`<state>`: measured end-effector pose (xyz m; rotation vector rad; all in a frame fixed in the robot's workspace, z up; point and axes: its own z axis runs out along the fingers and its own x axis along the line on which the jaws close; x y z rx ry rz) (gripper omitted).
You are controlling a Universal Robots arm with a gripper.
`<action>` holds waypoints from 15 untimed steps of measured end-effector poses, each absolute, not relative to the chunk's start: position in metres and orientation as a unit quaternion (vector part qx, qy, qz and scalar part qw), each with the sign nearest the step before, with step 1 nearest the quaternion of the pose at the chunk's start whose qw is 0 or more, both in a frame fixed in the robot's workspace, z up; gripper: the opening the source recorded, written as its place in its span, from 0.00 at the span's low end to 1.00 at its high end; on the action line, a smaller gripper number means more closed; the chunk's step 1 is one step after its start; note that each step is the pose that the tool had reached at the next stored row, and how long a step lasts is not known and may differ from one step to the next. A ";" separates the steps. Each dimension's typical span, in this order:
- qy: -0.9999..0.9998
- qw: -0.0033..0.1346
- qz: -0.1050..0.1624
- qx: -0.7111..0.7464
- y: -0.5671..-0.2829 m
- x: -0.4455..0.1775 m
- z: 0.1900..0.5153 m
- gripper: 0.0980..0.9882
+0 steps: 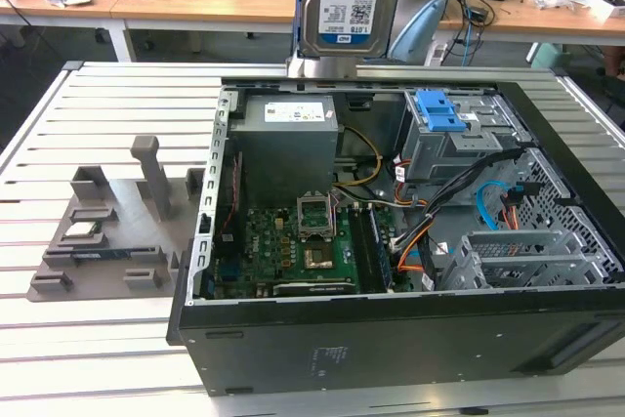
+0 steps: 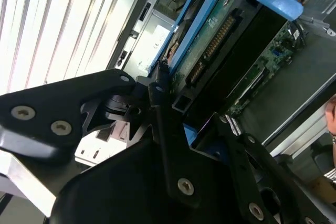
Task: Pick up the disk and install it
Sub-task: 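Pick up the disk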
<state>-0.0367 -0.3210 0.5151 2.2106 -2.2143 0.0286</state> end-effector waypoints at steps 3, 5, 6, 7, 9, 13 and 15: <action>-0.708 0.006 0.009 0.706 -0.321 -0.026 0.515 0.30; -0.708 0.006 0.009 0.706 -0.321 -0.016 0.515 0.30; -0.708 0.006 0.009 0.706 -0.321 -0.011 0.515 0.30; -0.708 0.006 0.009 0.706 -0.321 -0.008 0.515 0.30; -0.708 0.006 0.009 0.706 -0.321 -0.002 0.515 0.30; -0.708 0.006 0.009 0.706 -0.321 0.000 0.515 0.30; -0.708 0.006 0.009 0.706 -0.321 0.000 0.515 0.30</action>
